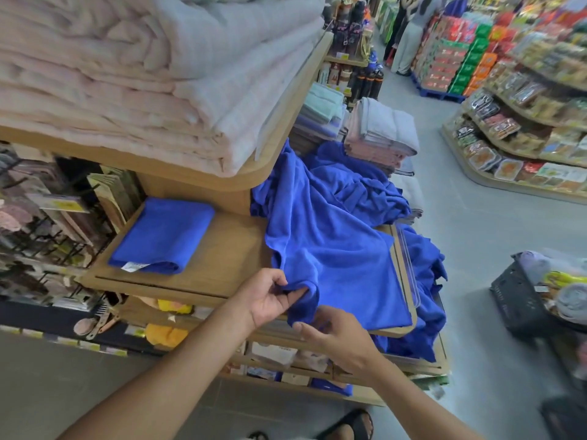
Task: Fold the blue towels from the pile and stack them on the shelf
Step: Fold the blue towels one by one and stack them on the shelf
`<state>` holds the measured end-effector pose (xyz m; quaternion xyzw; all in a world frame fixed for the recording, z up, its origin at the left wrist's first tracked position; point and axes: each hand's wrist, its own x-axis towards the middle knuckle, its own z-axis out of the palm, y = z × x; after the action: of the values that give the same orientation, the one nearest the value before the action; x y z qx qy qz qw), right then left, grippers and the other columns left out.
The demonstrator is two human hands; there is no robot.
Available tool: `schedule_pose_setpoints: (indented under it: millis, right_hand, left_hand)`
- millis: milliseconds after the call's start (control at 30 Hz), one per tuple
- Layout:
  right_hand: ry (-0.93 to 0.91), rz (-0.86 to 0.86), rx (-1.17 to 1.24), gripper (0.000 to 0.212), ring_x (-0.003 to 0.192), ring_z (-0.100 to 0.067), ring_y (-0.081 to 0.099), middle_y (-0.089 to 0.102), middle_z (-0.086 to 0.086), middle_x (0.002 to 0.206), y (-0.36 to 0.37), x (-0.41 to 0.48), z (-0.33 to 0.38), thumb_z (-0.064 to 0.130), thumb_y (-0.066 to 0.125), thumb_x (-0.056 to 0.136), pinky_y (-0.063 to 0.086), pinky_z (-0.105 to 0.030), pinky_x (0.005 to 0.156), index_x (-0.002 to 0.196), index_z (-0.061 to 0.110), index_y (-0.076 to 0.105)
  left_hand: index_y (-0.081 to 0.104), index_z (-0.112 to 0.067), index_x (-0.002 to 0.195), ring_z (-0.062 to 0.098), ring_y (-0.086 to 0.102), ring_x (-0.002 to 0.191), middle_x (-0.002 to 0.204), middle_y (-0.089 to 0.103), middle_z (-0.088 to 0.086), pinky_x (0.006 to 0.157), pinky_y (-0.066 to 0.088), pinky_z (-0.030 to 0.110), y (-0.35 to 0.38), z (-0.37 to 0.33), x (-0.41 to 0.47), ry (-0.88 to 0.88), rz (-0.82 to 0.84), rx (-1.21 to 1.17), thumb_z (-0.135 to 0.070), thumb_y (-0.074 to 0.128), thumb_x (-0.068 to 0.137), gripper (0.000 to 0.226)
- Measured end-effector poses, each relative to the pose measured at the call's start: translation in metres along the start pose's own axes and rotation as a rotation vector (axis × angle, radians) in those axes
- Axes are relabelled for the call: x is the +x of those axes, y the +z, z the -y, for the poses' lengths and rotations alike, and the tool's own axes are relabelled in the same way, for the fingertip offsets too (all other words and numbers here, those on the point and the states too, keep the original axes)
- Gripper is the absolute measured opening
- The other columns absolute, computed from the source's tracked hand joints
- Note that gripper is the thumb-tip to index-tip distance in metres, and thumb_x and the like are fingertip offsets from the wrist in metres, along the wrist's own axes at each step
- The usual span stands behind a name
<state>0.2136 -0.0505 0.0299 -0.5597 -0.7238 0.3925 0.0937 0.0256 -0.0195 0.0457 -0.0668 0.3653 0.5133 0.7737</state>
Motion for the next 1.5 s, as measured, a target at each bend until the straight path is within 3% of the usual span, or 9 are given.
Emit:
schedule_pose_setpoints:
  millis: [267,467,600,667,833,933,1067,1267,1500]
  right_hand:
    - [-0.081,-0.229,0.274,0.022,0.066,-0.009,0.056,0.066,0.002,0.071,0.002,-0.003,0.006,0.041,0.068,0.082,0.054,-0.045,0.07,0.079,0.019,0.065]
    - [-0.318,-0.379,0.641,0.03,0.078,-0.008,0.065,0.069,0.003,0.081,-0.065,0.022,0.01,-0.003,0.067,0.094,0.051,-0.017,0.074,0.08,0.024,0.066]
    - [-0.227,-0.319,0.683,0.017,0.08,-0.007,0.063,0.069,0.007,0.082,-0.06,0.063,-0.001,0.004,0.064,0.099,0.051,-0.026,0.076,0.089,0.017,0.069]
    - [-0.158,-0.326,0.616,0.015,0.075,-0.004,0.06,0.069,0.011,0.077,-0.045,0.077,-0.019,0.01,0.064,0.1,0.047,-0.03,0.074,0.087,0.017,0.068]
    - [-0.174,-0.405,0.376,0.02,0.074,-0.001,0.062,0.07,0.013,0.079,-0.021,0.082,-0.049,0.024,0.066,0.099,0.045,-0.016,0.066,0.082,0.034,0.065]
    - [-0.192,-0.435,0.346,0.018,0.072,-0.006,0.063,0.068,0.012,0.077,-0.017,0.081,-0.049,0.027,0.066,0.098,0.043,-0.014,0.061,0.082,0.035,0.064]
    - [-0.218,-0.442,0.327,0.017,0.071,-0.008,0.062,0.065,0.012,0.075,-0.017,0.076,-0.048,0.028,0.067,0.096,0.043,-0.012,0.061,0.08,0.033,0.063]
    - [-0.229,-0.428,0.248,0.015,0.071,-0.012,0.064,0.066,0.01,0.074,-0.013,0.073,-0.049,0.037,0.063,0.091,0.051,-0.028,0.062,0.079,0.029,0.06]
    - [-0.261,-0.444,0.233,0.017,0.067,-0.015,0.063,0.063,0.009,0.07,-0.012,0.073,-0.054,0.034,0.064,0.091,0.05,-0.032,0.059,0.077,0.028,0.057]
  left_hand:
    - [0.053,0.007,0.085,0.046,0.073,0.07,0.079,0.069,0.032,0.055,0.061,0.047,-0.007,0.001,0.0,0.024,-0.015,0.025,0.016,0.026,0.084,0.028]
    - [0.052,-0.014,0.12,0.026,0.078,0.081,0.1,0.076,0.01,0.055,0.06,0.035,-0.025,0.002,-0.016,0.088,-0.126,0.722,-0.001,0.036,0.097,0.031]
    - [0.057,-0.021,0.12,0.021,0.076,0.097,0.112,0.075,-0.002,0.064,0.06,0.032,-0.035,0.012,-0.025,-0.15,0.081,1.299,-0.037,0.052,0.095,0.03]
    - [0.065,-0.027,0.102,0.017,0.075,0.087,0.097,0.074,-0.008,0.057,0.055,0.027,-0.033,0.002,-0.018,0.048,-0.039,1.542,-0.057,0.056,0.085,0.036]
    - [0.071,-0.023,0.098,0.023,0.072,0.085,0.097,0.073,0.003,0.065,0.056,0.032,-0.013,-0.059,0.024,0.544,-0.318,1.378,-0.03,0.061,0.095,0.012]
    - [0.068,-0.008,0.121,0.029,0.067,0.112,0.115,0.071,0.01,0.101,0.052,0.043,0.021,-0.094,0.058,0.753,-0.371,1.411,-0.016,0.065,0.095,0.028]
    - [0.058,-0.008,0.133,0.027,0.063,0.117,0.128,0.066,0.011,0.103,0.047,0.038,0.087,-0.128,0.091,0.986,-0.443,1.492,-0.024,0.065,0.093,0.044]
    - [0.046,-0.003,0.137,0.036,0.061,0.12,0.132,0.062,0.022,0.097,0.045,0.039,0.139,-0.148,0.131,0.925,-0.67,1.515,-0.028,0.064,0.092,0.055]
    - [0.078,-0.02,0.106,0.031,0.058,0.1,0.104,0.064,0.005,0.088,0.05,0.045,0.173,-0.085,0.142,1.422,0.065,2.026,-0.028,0.055,0.08,0.035]
